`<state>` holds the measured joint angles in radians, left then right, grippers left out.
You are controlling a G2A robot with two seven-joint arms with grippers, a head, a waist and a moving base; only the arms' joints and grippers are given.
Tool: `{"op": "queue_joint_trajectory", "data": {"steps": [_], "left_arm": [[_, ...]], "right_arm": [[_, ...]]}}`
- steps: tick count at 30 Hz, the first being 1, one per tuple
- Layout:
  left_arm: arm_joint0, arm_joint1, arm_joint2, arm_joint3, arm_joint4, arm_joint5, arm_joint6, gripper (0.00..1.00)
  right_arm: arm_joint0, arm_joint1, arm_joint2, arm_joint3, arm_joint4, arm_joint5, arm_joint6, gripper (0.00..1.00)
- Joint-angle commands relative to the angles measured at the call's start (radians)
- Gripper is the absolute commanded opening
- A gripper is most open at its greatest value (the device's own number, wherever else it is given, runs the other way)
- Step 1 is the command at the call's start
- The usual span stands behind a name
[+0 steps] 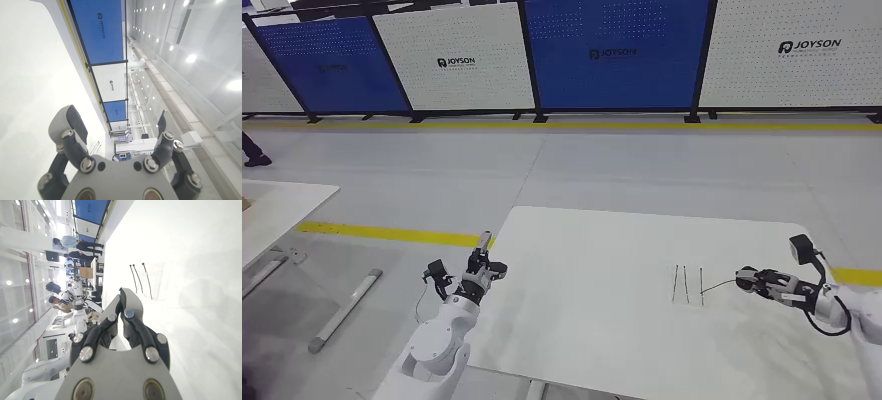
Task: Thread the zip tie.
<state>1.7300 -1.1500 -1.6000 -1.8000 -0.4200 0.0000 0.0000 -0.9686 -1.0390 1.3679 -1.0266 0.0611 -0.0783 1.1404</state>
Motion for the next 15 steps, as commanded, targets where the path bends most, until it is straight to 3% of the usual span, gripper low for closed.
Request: {"op": "queue_joint_trajectory", "data": {"steps": [1, 5, 10, 13, 15], "left_arm": [[0.000, 0.000, 0.000, 0.000, 0.000, 0.000, 0.000, 1.00], [0.000, 0.000, 0.000, 0.000, 0.000, 0.000, 0.000, 1.00], [0.000, 0.000, 0.000, 0.000, 0.000, 0.000, 0.000, 1.00], [0.000, 0.000, 0.000, 0.000, 0.000, 0.000, 0.000, 1.00], [0.000, 0.000, 0.000, 0.000, 0.000, 0.000, 0.000, 1.00]], "right_arm": [[-0.012, -0.002, -0.006, -0.009, 0.008, 0.002, -0.012, 0.00], [-0.054, -0.006, 0.006, -0.059, 0.098, -0.019, -0.059, 0.00], [-0.175, -0.010, 0.037, -0.265, 0.204, -0.028, -0.182, 0.00], [-0.251, -0.012, 0.035, -0.384, 0.210, 0.002, -0.273, 0.00], [-0.275, -0.015, 0.015, -0.413, 0.205, 0.039, -0.305, 0.00]]}}
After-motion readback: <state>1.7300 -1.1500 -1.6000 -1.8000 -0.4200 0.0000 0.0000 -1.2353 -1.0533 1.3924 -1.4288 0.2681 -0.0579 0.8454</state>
